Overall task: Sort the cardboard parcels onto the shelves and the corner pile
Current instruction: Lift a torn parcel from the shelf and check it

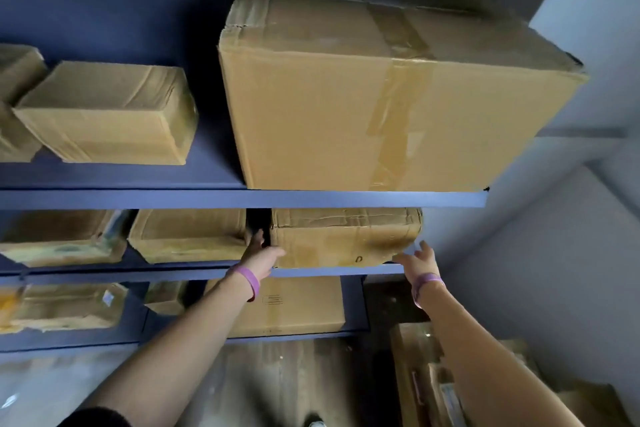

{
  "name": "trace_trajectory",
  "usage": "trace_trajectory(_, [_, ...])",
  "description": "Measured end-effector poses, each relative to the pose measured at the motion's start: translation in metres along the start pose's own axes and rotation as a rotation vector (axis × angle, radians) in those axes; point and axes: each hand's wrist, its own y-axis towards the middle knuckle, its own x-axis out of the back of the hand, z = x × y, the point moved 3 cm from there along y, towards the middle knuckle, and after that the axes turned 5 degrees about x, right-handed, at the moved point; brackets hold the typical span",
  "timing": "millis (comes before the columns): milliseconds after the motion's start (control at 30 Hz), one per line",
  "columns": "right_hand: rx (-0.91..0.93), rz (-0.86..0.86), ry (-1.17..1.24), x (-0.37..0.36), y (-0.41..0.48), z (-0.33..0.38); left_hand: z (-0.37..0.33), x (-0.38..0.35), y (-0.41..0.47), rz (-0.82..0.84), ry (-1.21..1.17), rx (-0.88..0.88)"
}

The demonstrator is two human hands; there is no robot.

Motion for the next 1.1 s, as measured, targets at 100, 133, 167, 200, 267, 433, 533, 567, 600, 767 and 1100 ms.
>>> trace_trajectory(100, [0.025,0.042,0.035,0.0,0.02,0.004,0.002,-0.008,0.013,-0.036,0.042,0.021])
trace_trajectory(133, [0.022,0.051,0.047,0.0,0.026,0.004,0.004,-0.011,0.016,-0.046,0.05,0.033])
trace_trajectory(167, [0.018,0.058,0.039,0.0,0.033,0.003,0.004,-0.013,0.02,-0.058,0.053,0.039])
trace_trajectory(200, [0.021,0.062,0.033,0.0,0.039,0.001,0.004,-0.016,0.024,-0.079,0.054,0.051])
trace_trajectory(267, [0.041,0.079,0.005,0.001,0.046,0.0,0.003,-0.022,0.029,-0.137,0.053,0.07])
trace_trajectory(433, [0.036,0.132,0.005,0.0,0.058,-0.006,0.002,-0.031,0.034,-0.194,0.046,0.086])
trace_trajectory(533, [0.006,0.138,0.08,0.0,0.057,-0.009,0.001,-0.03,0.03,-0.194,0.049,0.067])
trace_trajectory(567, [0.003,0.145,0.089,0.001,0.055,-0.009,0.003,-0.029,0.028,-0.179,0.039,0.068])
trace_trajectory(600, [0.006,0.147,0.1,0.002,0.054,-0.009,0.005,-0.027,0.025,-0.156,0.026,0.062])
trace_trajectory(767, [0.053,0.152,0.036,0.015,0.025,-0.014,0.016,-0.013,0.007,-0.042,0.024,0.032])
trace_trajectory(1100, [0.109,0.065,0.013,0.043,-0.093,-0.033,0.054,0.031,-0.094,0.098,0.031,-0.093])
